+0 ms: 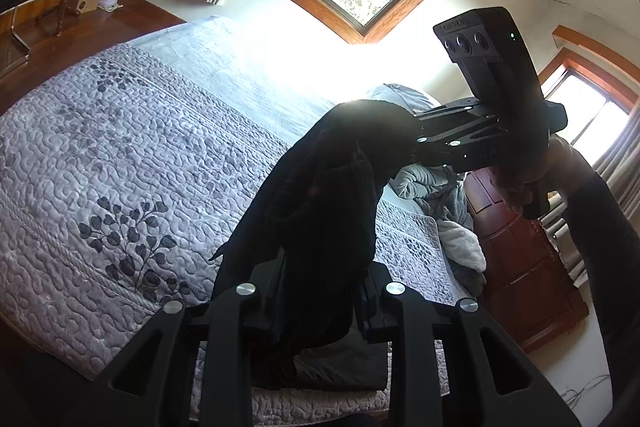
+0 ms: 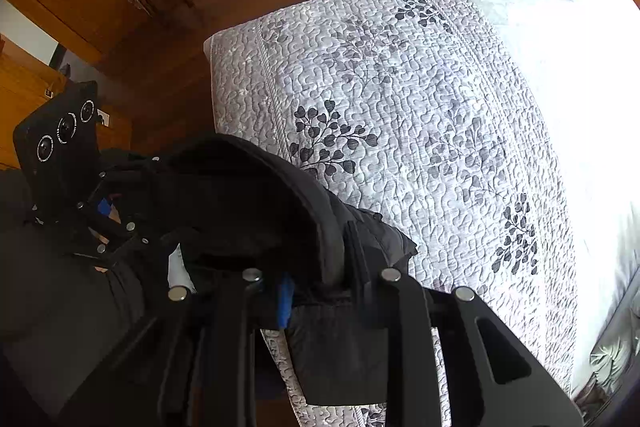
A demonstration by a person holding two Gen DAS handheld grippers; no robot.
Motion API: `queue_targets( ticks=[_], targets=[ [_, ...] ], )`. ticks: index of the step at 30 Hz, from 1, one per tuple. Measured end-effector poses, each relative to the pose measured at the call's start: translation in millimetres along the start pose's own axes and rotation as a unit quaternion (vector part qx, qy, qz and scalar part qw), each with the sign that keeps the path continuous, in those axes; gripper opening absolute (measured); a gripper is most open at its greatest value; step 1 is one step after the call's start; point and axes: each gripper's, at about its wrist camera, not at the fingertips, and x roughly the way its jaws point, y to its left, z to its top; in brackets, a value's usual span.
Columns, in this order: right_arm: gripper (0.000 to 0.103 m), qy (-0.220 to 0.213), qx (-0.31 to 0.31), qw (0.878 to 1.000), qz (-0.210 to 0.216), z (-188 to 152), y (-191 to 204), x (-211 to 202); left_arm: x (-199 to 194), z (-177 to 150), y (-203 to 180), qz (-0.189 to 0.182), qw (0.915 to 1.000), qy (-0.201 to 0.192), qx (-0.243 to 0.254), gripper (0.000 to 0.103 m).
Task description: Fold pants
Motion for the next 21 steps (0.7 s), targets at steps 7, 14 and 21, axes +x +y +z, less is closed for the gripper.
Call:
queue_targets(
  ticks=[7, 14, 21],
  targets=[
    [0.021, -0.010, 0.015, 1.000, -0.018, -31.2, -1.0, -14.7, 9.6, -6.8, -29.9, -0.006, 0.9994, 0.014, 0.032, 0.027],
    [0.021, -0.020, 0.032, 0.999, -0.035, -60.3, -3.5, -23.1, 20.3, -15.8, -56.2, -0.013, 0.9978, 0.028, 0.059, 0.027],
    [0.021, -0.026, 0.049, 0.997, -0.049, -88.5, -7.6, -28.0, 30.5, -25.8, -77.6, -0.020, 0.9954, 0.043, 0.083, 0.027]
  ],
)
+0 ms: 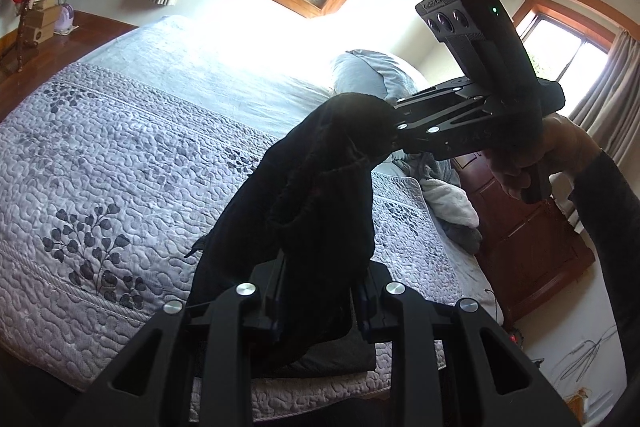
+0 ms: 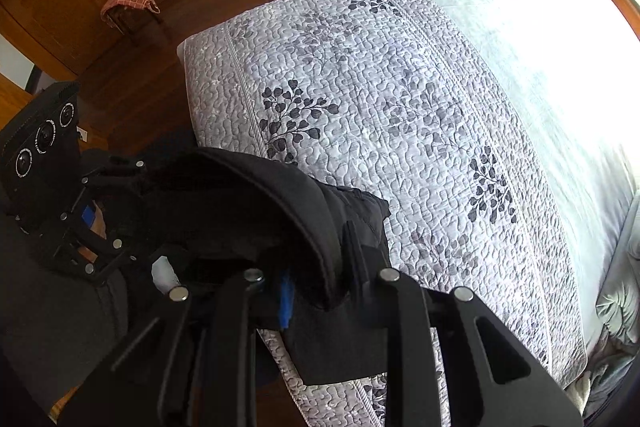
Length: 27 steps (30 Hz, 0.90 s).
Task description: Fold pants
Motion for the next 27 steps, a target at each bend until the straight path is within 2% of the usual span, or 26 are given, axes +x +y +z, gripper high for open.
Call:
queue_targets(
  ticks=[8, 27],
  targets=[
    [0.020, 0.000, 0.018, 1.000, -0.020, -35.2, -11.4, -6.6, 21.5, -10.4, -31.5, -0.005, 0.9992, 0.016, 0.035, 0.027],
    [0.018, 0.002, 0.068, 0.997, -0.028, -118.4, -48.1, -0.2, 78.2, -41.2, -87.6, -0.016, 0.9939, 0.067, 0.086, 0.027]
  ],
)
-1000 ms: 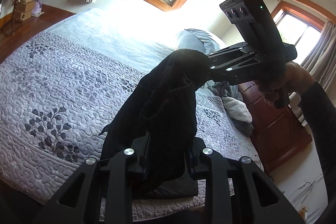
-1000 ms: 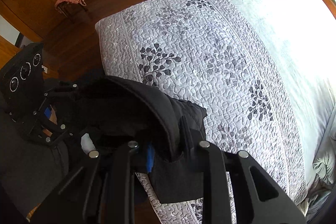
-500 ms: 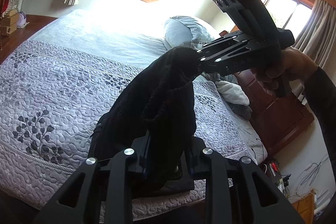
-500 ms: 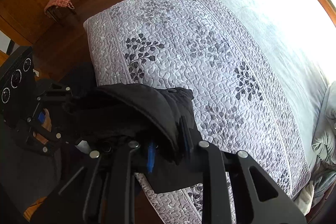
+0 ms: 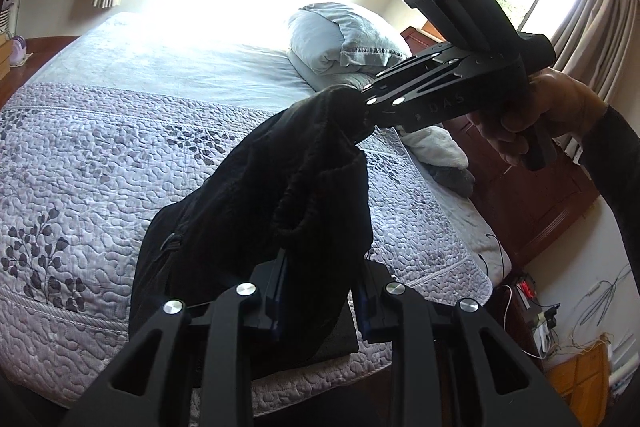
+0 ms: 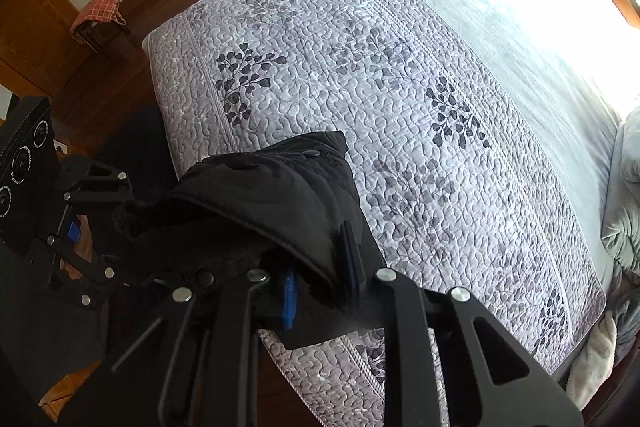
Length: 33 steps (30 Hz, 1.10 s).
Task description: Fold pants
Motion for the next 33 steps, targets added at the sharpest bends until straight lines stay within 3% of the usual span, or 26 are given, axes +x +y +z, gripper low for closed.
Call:
queue_targets(
  ticks=[33],
  targets=[
    [0.015, 0.002, 0.051, 0.999, 0.009, -109.2, -59.4, 55.5, 101.0, -40.3, -54.2, 0.006, 0.9944, 0.087, 0.060, 0.027]
  ],
)
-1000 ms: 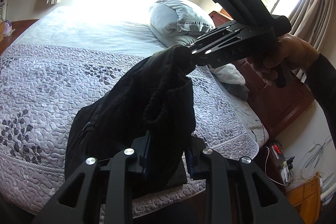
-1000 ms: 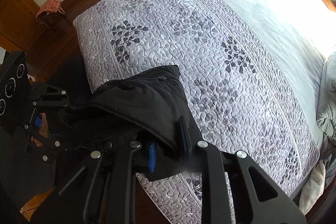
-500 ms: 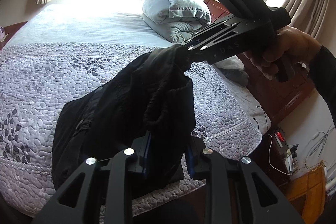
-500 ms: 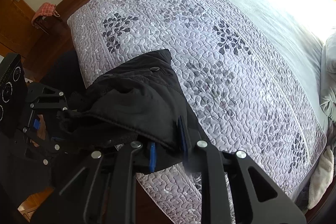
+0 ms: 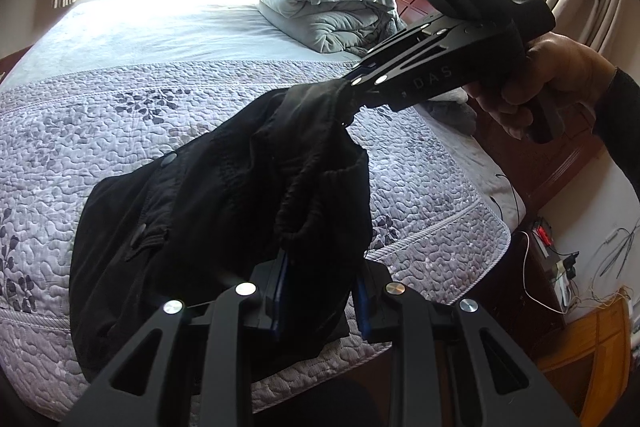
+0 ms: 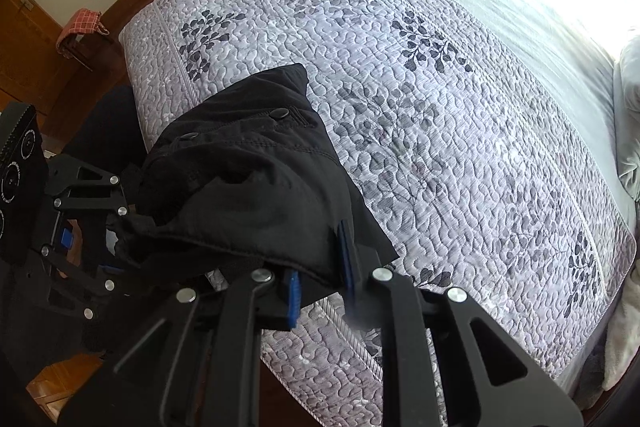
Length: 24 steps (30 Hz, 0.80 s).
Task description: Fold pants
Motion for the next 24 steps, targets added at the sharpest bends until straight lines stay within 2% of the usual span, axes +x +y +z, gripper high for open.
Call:
queue_targets(
  ticks=[24],
  targets=[
    [0.014, 0.005, -0.002, 1.000, 0.010, -50.9, -46.7, 73.6, 90.0, -21.1, -11.9, 0.022, 0.9967, 0.075, 0.020, 0.027]
  ],
)
